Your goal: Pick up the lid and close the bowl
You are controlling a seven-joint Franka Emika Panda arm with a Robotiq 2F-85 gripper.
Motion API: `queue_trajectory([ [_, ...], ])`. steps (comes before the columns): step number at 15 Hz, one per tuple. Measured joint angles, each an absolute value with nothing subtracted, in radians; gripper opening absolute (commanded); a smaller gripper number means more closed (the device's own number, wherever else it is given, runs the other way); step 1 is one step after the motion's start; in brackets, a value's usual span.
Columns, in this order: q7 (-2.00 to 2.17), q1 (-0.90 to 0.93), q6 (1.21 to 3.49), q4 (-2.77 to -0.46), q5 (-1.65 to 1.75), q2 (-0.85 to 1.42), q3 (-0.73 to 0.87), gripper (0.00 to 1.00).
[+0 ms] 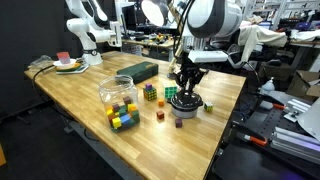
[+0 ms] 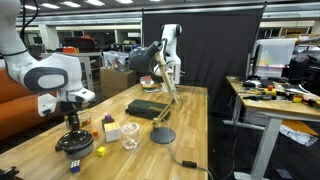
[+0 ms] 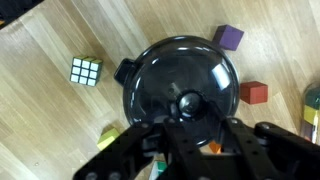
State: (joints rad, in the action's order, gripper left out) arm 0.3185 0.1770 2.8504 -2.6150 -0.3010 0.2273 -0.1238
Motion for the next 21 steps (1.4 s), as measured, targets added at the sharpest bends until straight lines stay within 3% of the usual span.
queue_trajectory([
  [18,0.287,0.148,2.87,-2.584,-0.301,0.272,-0.128,0.08],
  [19,0.28,0.145,2.87,-2.581,-0.301,0.274,-0.128,0.22],
  [20,0.273,0.142,2.87,-2.577,-0.301,0.275,-0.129,0.58],
  [21,0.266,0.139,2.87,-2.573,-0.302,0.277,-0.133,0.6],
])
